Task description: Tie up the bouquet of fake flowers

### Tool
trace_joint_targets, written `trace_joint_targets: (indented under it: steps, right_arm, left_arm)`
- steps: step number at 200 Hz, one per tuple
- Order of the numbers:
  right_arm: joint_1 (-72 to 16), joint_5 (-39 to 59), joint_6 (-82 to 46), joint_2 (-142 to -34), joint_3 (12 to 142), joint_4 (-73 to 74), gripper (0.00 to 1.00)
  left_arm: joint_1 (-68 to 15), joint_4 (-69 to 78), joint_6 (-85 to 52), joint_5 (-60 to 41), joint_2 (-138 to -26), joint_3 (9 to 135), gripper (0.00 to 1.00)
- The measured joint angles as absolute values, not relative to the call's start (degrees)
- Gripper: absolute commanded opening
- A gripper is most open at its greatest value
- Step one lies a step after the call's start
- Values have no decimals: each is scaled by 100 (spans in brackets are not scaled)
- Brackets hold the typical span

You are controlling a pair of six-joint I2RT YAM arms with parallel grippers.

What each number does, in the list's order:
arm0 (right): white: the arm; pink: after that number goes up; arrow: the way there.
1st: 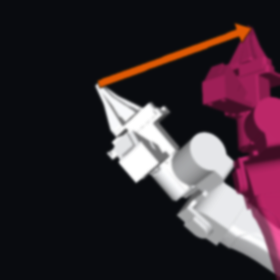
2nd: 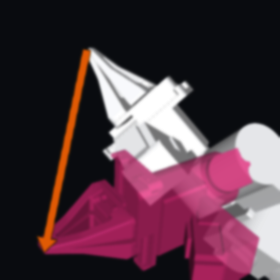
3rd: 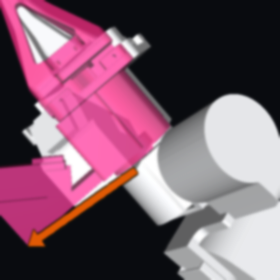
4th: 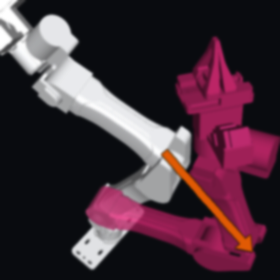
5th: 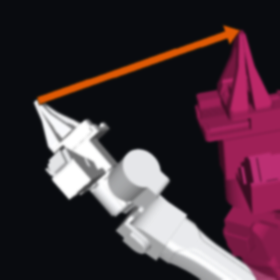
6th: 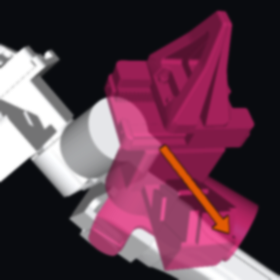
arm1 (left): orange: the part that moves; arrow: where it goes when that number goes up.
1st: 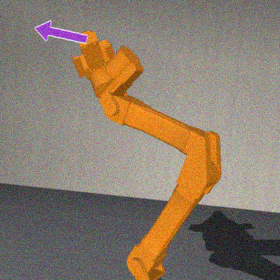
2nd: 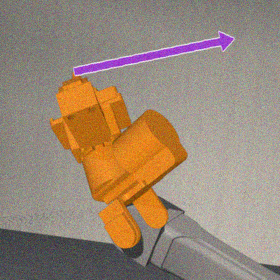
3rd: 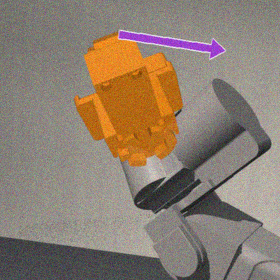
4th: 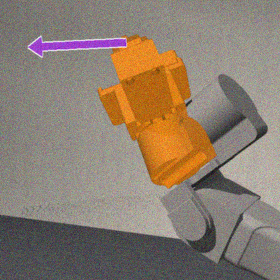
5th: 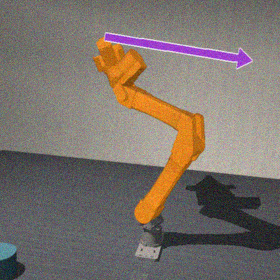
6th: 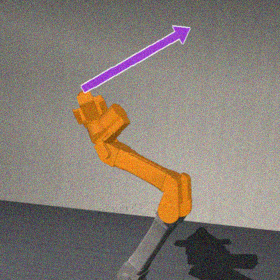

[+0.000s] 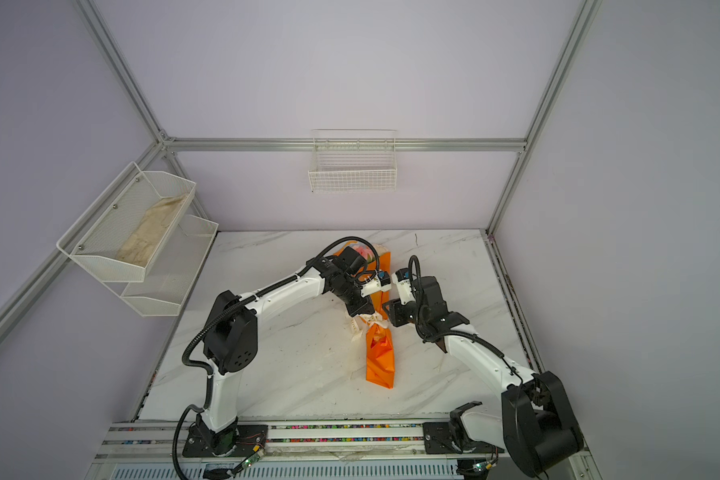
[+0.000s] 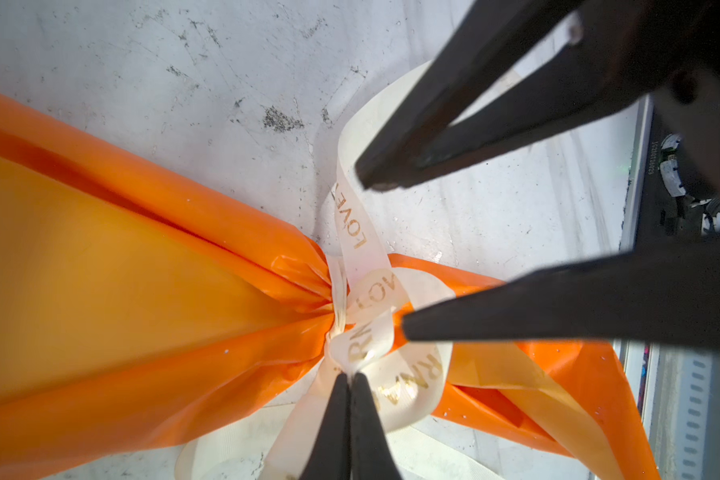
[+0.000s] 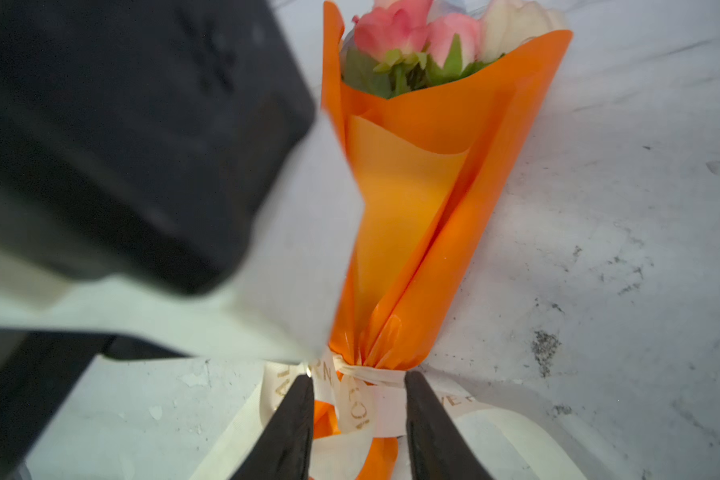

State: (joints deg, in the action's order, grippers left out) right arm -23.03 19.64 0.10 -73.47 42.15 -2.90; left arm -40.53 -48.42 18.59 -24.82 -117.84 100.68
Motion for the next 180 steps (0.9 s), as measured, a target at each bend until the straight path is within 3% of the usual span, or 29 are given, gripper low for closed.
trace_joint_targets:
  steps: [41,72,137,180]
  right_arm:
    - [-2309,2021,1072,-7303,4110,-215,38]
    - [-2394,2311,1070,-6742,3695,460,36]
    - [-2394,2432,320,-6296,2768,1931,35]
    - [-2368,2574,-902,-6947,2333,3430,29]
  left_arm:
    - [-3938,-4759,1782,-2523,-11730,9870,0]
    - [-3940,-4497,1678,-2604,-11695,9660,0]
    - [-3905,-4023,1446,-2947,-11395,9279,0]
    - [-3894,-3822,1385,-3044,-11334,9144,0]
